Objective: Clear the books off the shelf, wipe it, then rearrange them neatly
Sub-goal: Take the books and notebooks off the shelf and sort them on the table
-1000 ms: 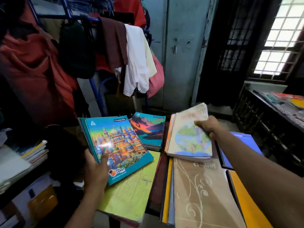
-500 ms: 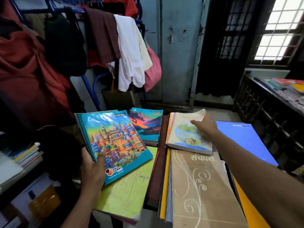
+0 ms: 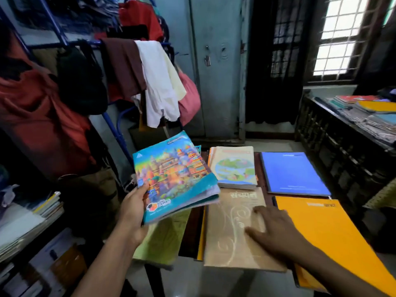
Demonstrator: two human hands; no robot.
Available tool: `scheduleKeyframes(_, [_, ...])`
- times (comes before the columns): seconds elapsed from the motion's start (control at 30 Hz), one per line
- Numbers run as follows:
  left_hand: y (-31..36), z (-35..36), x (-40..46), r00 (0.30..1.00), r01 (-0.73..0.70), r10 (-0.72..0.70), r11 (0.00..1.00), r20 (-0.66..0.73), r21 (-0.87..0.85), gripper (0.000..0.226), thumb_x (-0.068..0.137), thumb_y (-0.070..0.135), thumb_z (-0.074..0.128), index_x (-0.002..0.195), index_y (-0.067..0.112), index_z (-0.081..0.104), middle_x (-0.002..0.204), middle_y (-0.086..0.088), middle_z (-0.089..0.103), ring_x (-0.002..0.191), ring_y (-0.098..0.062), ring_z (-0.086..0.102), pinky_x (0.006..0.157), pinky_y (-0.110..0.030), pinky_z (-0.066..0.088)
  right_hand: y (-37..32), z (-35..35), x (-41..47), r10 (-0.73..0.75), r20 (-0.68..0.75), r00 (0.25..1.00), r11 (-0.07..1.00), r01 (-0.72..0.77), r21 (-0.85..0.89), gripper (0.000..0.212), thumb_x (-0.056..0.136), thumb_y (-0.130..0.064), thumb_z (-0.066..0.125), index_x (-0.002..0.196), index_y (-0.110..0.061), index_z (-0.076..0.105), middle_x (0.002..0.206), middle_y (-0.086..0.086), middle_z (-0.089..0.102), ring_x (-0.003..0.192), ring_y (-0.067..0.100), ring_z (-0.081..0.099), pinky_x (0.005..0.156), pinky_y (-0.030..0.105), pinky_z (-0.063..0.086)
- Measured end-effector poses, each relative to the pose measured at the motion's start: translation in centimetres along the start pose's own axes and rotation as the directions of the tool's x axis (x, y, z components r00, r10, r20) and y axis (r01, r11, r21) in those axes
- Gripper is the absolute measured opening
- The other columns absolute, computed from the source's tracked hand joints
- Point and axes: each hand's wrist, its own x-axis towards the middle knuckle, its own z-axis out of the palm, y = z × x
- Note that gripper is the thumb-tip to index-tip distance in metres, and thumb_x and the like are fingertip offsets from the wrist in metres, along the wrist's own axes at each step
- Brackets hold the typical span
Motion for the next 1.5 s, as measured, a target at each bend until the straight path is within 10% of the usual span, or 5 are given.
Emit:
scheduleKeyframes(0.27, [-8.5, 5.2, -5.4, 0.980, -0.055, -0.079, 0.776, 0.184, 0.628, 0.018, 0.100, 0.021, 0.062, 0.118, 0.022, 0.064, 0.112, 0.001, 0.076, 0.097, -0.020, 0.074, 0.093, -0.046, 0.058, 1.7, -3.3, -0.9, -0.069, 0.050, 0.996, 0.841, 0.031, 0.539, 0.050, 0.103, -0.028, 0.055, 0.150, -0.022, 0.038, 0.126, -0.002, 0.059, 0.098, 0.003, 0.064, 0.072, 0.021, 0.057])
scheduleKeyframes(0.4, [-9.2, 6.7, -5.4, 0.975, -0.220, 0.094, 0.482, 0.200, 0.848, 0.045, 0.098, 0.038, 0.058, 0.141, 0.036, 0.044, 0.134, 0.011, 0.062, 0.118, -0.016, 0.062, 0.098, -0.035, 0.050, 3.0, -4.9, -1.7, -0.073, 0.122, 0.990, 0.724, -0.031, 0.689, 0.037, 0.105, -0.024, 0.049, 0.142, -0.023, 0.046, 0.129, -0.002, 0.057, 0.109, 0.011, 0.063, 0.084, 0.037, 0.062])
scheduleKeyframes(1.0, [-9.7, 7.7, -4.6, 0.920, -0.386, 0.098, 0.080, 0.378, 0.919, 0.041, 0.103, 0.035, 0.050, 0.142, 0.030, 0.040, 0.145, -0.001, 0.053, 0.128, -0.026, 0.050, 0.100, -0.044, 0.048, 1.9, -2.8, -0.1, -0.011, 0.101, 0.995, 0.857, -0.042, 0.513, 0.064, 0.088, -0.036, 0.077, 0.143, -0.030, 0.044, 0.131, -0.003, 0.039, 0.105, 0.014, 0.065, 0.080, 0.033, 0.063])
scheduleKeyframes(1.2, [-9.8, 7.7, -6.2, 0.948, -0.317, -0.046, -0.010, 0.316, 0.948, 0.082, 0.090, 0.081, 0.033, 0.159, 0.045, 0.008, 0.170, 0.001, -0.014, 0.157, -0.027, 0.007, 0.125, -0.047, 0.020, 1.5, -3.7, 0.7, -0.031, 0.201, 0.979, 0.782, -0.101, 0.616, 0.051, 0.088, -0.037, 0.077, 0.130, -0.027, 0.051, 0.123, -0.002, 0.054, 0.092, 0.015, 0.070, 0.065, 0.030, 0.063])
scheduleKeyframes(1.5, [-10.6, 7.5, -7.1, 0.949, -0.315, -0.020, -0.123, 0.315, 0.941, 0.090, 0.086, 0.087, 0.026, 0.160, 0.043, 0.000, 0.170, -0.002, -0.017, 0.157, -0.028, 0.003, 0.124, -0.050, 0.017, 0.4, -5.2, 12.1, -0.101, -0.244, 0.965, 0.995, 0.092, -0.047, 0.074, 0.080, -0.056, 0.077, 0.135, -0.028, 0.036, 0.134, 0.006, 0.045, 0.117, 0.026, 0.053, 0.081, 0.040, 0.054])
